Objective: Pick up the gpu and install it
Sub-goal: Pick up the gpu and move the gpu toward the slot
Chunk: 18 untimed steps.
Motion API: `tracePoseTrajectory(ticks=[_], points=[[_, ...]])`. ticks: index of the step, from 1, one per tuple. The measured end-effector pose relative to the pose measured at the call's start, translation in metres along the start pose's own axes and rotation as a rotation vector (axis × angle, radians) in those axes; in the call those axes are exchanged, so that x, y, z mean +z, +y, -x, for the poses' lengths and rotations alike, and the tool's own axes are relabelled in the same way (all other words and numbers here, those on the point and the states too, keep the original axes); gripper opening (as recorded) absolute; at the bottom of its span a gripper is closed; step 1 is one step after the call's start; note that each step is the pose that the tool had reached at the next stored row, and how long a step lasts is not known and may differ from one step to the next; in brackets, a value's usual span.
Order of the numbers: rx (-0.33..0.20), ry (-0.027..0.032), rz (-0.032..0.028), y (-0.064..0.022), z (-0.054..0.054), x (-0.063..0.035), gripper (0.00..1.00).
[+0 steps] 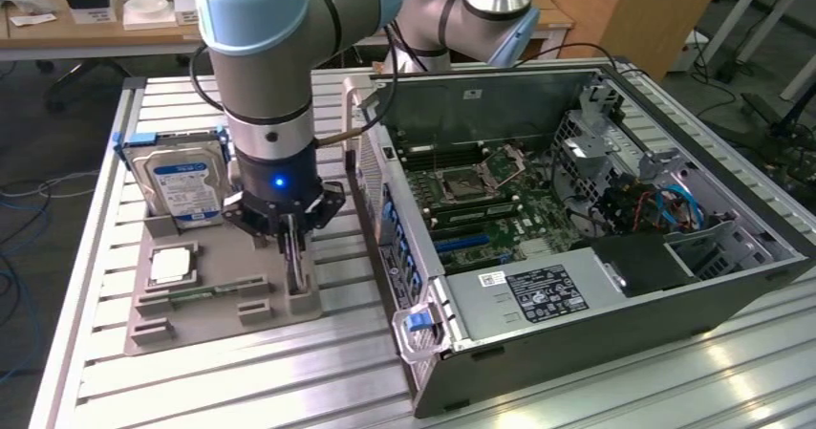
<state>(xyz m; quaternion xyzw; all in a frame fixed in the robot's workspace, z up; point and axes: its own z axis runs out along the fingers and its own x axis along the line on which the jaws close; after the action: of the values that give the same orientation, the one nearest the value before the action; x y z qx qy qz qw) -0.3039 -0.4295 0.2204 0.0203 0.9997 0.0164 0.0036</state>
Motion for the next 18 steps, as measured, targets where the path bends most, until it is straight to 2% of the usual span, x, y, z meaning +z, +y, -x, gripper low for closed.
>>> tracePoseTrajectory(ticks=[18], points=[[0.000,0.0000,0.0025,0.0006,0.000,-0.0186,0.28]])
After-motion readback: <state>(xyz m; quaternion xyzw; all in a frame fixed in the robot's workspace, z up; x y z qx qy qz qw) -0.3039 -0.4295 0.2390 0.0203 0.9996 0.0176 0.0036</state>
